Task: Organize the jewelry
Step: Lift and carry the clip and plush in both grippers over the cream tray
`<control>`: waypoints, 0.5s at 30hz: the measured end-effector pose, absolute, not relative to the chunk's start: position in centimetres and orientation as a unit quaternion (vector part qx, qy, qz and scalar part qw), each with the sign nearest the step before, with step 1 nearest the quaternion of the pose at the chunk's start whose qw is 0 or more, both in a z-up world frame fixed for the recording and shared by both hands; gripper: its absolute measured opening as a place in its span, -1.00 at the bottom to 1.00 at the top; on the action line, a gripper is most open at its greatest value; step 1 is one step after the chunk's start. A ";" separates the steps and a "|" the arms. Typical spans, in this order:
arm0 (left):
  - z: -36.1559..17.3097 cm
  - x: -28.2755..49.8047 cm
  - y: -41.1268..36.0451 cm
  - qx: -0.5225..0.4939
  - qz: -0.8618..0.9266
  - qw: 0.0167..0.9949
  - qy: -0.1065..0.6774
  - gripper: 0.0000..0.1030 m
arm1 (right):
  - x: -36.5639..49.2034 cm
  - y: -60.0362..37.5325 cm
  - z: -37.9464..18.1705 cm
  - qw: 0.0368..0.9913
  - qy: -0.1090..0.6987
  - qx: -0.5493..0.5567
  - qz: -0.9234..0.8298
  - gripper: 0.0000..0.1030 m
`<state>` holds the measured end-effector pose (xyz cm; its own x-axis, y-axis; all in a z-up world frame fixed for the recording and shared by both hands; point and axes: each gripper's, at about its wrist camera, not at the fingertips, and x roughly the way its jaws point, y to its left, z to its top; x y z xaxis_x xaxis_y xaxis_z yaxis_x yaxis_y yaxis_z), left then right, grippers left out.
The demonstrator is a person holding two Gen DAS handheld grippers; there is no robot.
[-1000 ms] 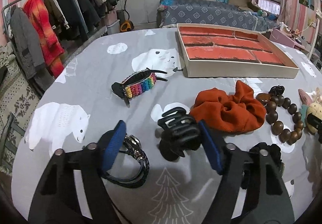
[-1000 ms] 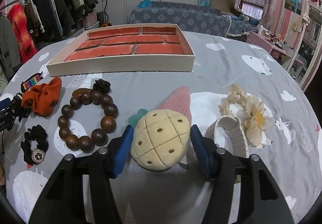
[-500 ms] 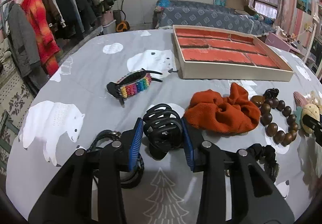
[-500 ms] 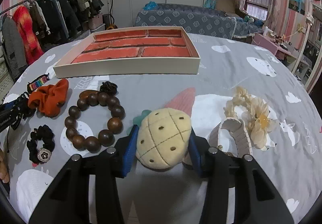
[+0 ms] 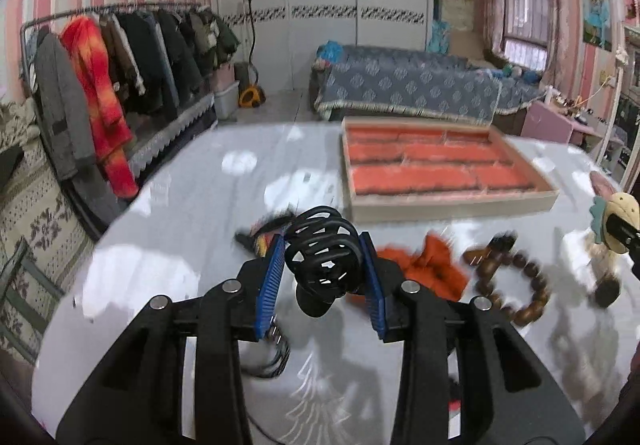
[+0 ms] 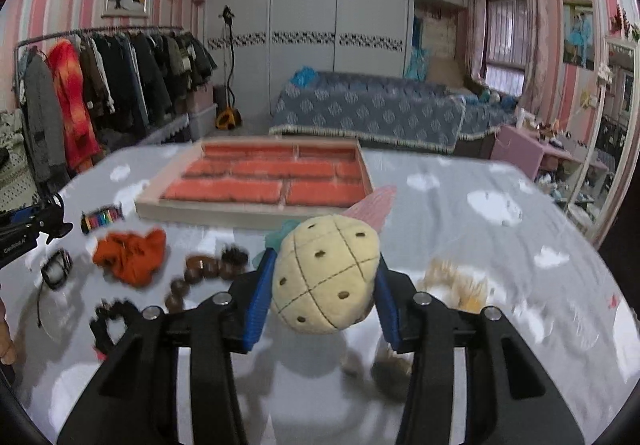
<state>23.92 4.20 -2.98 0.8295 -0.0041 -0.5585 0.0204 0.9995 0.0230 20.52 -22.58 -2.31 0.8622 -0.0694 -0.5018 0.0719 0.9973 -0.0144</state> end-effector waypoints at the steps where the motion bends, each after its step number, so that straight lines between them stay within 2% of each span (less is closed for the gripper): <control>1: -2.4 24.1 4.0 0.015 -0.008 0.958 0.286 -0.30 | 20.9 -22.8 -1.6 0.967 0.253 0.008 -0.032 -0.11; 7: 1.9 27.1 1.5 0.024 -0.016 0.974 0.224 -0.30 | 24.1 -23.4 1.8 0.979 0.203 0.005 -0.031 -0.11; 15: 3.8 33.2 -1.6 0.014 -0.027 0.984 0.176 -0.30 | 31.2 -22.6 3.1 0.983 0.182 0.014 -0.015 -0.11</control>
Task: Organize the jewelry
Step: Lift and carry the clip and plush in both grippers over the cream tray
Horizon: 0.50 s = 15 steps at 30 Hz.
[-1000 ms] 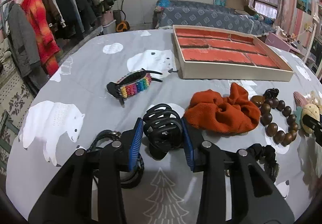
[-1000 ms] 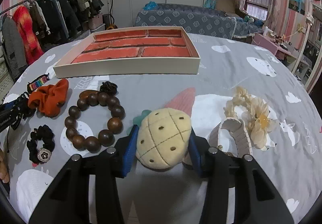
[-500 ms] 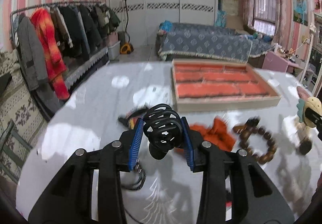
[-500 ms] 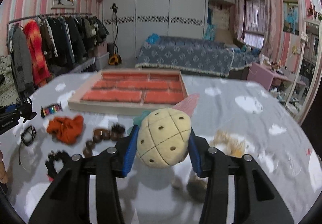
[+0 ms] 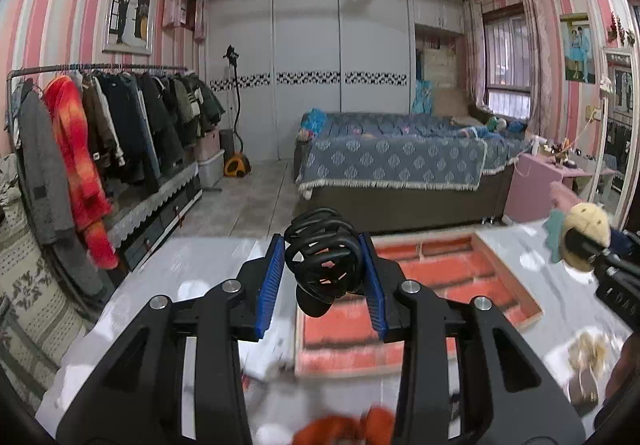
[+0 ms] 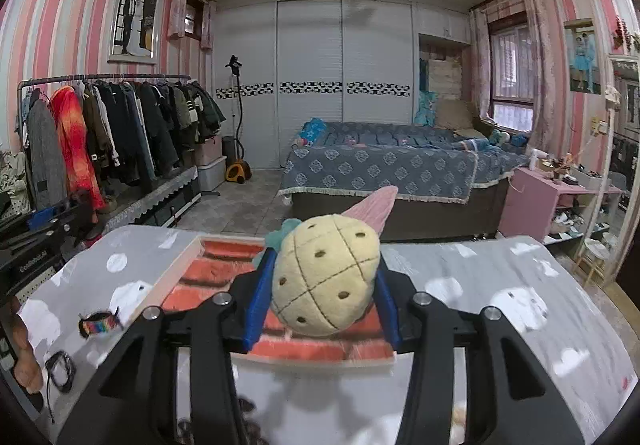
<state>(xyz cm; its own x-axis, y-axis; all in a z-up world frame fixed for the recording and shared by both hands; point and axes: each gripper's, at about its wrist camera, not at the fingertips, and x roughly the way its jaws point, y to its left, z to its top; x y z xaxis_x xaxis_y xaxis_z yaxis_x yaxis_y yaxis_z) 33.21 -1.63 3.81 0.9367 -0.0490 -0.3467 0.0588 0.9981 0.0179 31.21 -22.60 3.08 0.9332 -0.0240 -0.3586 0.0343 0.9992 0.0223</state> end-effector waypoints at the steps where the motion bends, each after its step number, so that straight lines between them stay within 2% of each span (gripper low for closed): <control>1: 3.9 34.0 -1.7 0.011 -0.028 0.984 0.173 -0.30 | 32.0 -22.6 3.1 0.983 0.183 0.017 -0.014 -0.11; 9: 4.5 40.5 -3.5 0.005 -0.029 0.986 0.164 -0.29 | 39.1 -22.9 2.1 0.982 0.188 0.022 -0.002 -0.11; 15: 2.9 44.9 -3.7 0.001 -0.036 0.981 0.189 -0.29 | 43.9 -23.8 -0.1 0.976 0.216 0.029 0.000 -0.11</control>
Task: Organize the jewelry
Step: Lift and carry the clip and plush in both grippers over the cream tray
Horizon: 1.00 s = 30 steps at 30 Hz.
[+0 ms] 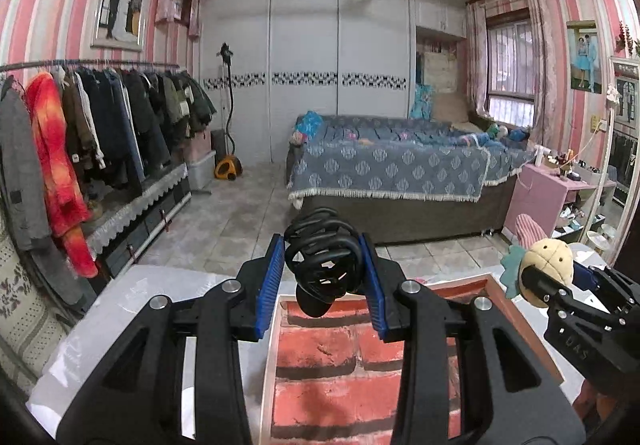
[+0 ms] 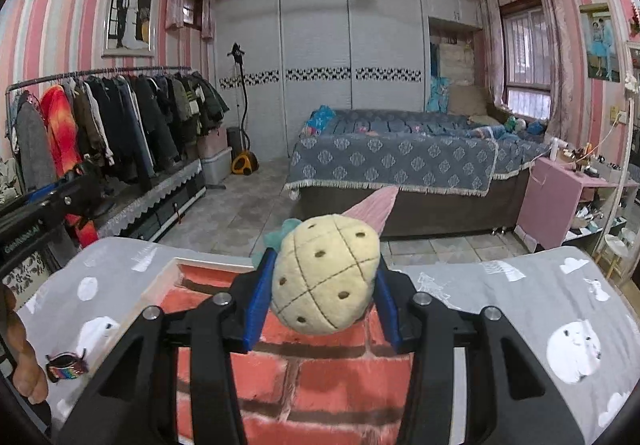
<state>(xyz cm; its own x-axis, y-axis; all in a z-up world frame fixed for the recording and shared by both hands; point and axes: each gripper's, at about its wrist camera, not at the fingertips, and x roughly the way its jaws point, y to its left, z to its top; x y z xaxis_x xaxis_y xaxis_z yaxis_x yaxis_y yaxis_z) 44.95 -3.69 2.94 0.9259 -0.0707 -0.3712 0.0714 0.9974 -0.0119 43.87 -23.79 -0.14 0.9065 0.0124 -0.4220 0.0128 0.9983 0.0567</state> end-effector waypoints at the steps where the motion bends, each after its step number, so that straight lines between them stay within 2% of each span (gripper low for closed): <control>1: 2.5 45.7 -3.6 0.000 -0.037 0.980 0.197 -0.29 | 44.6 -23.7 -0.5 0.974 0.223 0.030 0.001 -0.11; 13: -4.7 51.9 -2.9 0.011 -0.044 0.947 0.318 -0.29 | 49.0 -22.4 -5.9 0.952 0.305 0.001 0.006 -0.11; 23: -6.4 53.0 -3.8 0.017 -0.062 0.930 0.361 -0.29 | 51.4 -22.8 -8.1 0.927 0.374 0.015 0.006 -0.11; 30: -7.5 54.0 -4.3 0.025 -0.059 0.916 0.397 -0.29 | 51.8 -22.9 -9.0 0.919 0.394 0.023 0.000 -0.11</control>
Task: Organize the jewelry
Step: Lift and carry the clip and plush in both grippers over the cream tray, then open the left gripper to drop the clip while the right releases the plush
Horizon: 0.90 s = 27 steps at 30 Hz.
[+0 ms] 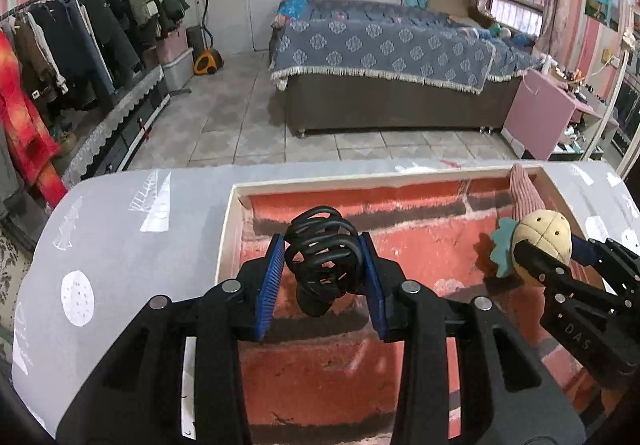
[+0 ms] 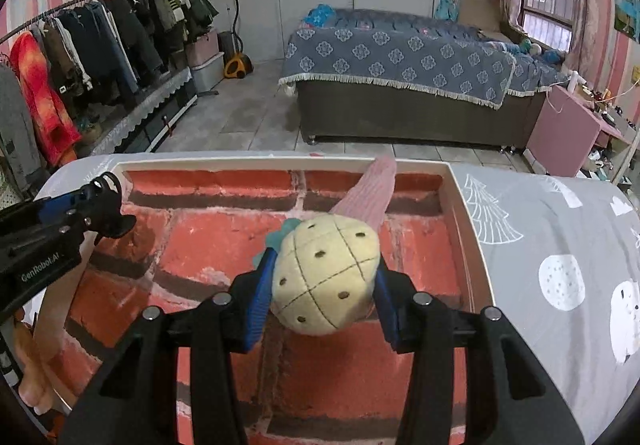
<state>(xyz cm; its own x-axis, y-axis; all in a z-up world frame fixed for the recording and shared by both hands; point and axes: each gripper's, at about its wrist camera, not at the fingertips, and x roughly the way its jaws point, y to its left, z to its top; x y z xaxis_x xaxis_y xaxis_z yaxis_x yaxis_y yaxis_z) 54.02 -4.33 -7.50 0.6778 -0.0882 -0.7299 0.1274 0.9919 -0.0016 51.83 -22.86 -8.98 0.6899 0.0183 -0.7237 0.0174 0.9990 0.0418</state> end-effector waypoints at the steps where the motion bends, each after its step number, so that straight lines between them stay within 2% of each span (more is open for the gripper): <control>1: -7.7 54.2 -4.4 0.026 -0.058 0.913 0.403 -0.29 | 51.8 -22.7 -9.0 0.918 0.395 0.021 0.001 -0.11; 7: -9.0 55.5 -4.2 0.020 -0.062 0.893 0.445 -0.29 | 52.1 -22.8 -9.6 0.910 0.413 0.030 0.006 -0.11; 16: -8.9 55.6 -4.1 0.019 -0.063 0.893 0.445 -0.28 | 52.3 -23.0 -10.0 0.907 0.420 0.036 0.006 -0.07; 21: -8.7 55.4 -4.1 0.016 -0.058 0.898 0.436 0.01 | 52.4 -23.3 -10.0 0.905 0.422 0.047 0.005 0.03; 23: -8.4 54.9 -4.2 0.018 -0.057 0.903 0.426 0.11 | 52.3 -23.3 -9.7 0.907 0.417 0.049 0.005 0.25; 27: -7.2 54.0 -4.0 0.027 -0.047 0.915 0.399 0.34 | 51.6 -23.3 -8.7 0.918 0.396 0.035 -0.002 0.40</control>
<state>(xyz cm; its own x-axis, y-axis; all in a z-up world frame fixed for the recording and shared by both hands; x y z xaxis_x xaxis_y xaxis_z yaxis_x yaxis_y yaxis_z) 54.04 -3.98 -7.19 0.6766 -0.0634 -0.7336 0.1071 0.9942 0.0128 51.60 -23.34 -8.71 0.6871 0.0238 -0.7262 0.0321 0.9975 0.0632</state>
